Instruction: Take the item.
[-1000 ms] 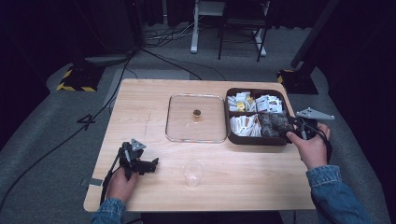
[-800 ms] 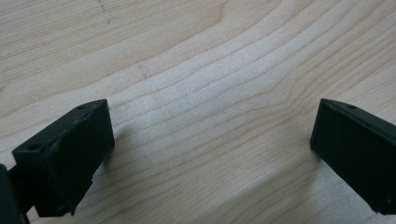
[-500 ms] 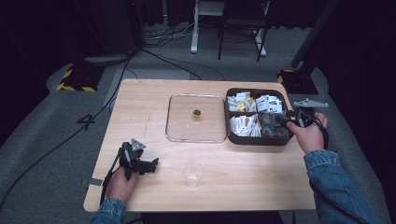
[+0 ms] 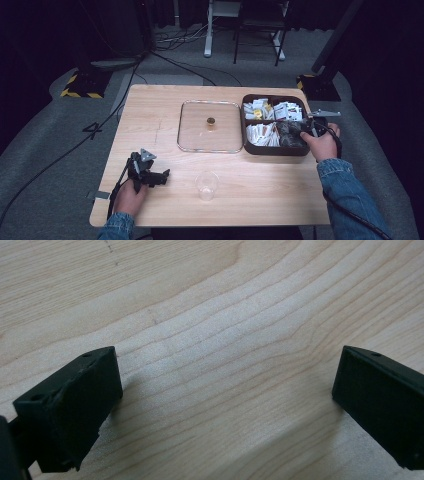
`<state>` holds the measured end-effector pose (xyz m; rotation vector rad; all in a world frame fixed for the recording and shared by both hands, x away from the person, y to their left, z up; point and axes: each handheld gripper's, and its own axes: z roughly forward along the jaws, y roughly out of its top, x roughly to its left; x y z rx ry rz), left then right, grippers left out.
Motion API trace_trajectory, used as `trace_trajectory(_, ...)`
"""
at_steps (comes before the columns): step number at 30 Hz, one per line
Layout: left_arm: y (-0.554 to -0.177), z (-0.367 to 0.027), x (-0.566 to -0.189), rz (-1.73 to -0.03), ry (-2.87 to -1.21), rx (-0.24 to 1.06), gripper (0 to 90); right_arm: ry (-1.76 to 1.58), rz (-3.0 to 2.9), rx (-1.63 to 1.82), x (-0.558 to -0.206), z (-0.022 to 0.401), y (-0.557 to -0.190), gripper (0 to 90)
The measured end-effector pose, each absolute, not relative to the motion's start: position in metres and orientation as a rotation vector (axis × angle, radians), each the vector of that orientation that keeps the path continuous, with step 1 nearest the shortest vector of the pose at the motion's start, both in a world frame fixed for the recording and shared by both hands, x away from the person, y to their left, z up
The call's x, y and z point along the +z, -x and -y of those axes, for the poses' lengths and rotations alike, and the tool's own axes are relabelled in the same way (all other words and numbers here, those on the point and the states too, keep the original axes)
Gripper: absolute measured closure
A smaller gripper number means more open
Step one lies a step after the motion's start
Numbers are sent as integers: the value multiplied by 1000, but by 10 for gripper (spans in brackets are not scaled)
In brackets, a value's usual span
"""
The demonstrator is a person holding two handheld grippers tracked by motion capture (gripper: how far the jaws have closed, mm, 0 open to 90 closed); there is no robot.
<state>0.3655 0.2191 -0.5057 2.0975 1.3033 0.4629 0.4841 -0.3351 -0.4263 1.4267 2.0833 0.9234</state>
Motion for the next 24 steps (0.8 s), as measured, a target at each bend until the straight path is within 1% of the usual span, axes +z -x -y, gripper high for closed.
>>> trace_trajectory(5, -366, -219, -506, -1303, -2097, 463, 0, -1418, -2102, 905, -432, 333, -485, 424)
trace_trajectory(8, -366, -219, -506, -1303, -2098, 463, 0, -1420, -2105, 887, -436, 331, -487, 441)
trace_trajectory(11, -365, -219, -506, -1303, -2100, 463, 0, -1418, -2105, 860, -440, 332, -490, 497)
trace_trajectory(13, -366, -219, -506, -1302, -2100, 463, 0, -1417, -2102, 857, -440, 332, -491, 511)
trace_trajectory(17, -366, -219, -506, -1302, -2101, 463, 0, -1418, -2095, 867, -439, 337, -493, 649)
trace_trajectory(18, -366, -219, -506, -1302, -2101, 463, 0, -1418, -2095, 867, -439, 337, -493, 649)
trace_trajectory(19, -366, -219, -506, -1302, -2101, 463, 0, -1430, -2083, 878, -440, 340, -492, 680)
trace_trajectory(21, -366, -219, -506, -1302, -2100, 463, 0, -1429, -2081, 873, -440, 341, -493, 684)
trace_trajectory(24, -366, -219, -506, -1304, -2097, 463, 0, -1418, -2099, 849, -442, 340, -493, 637)
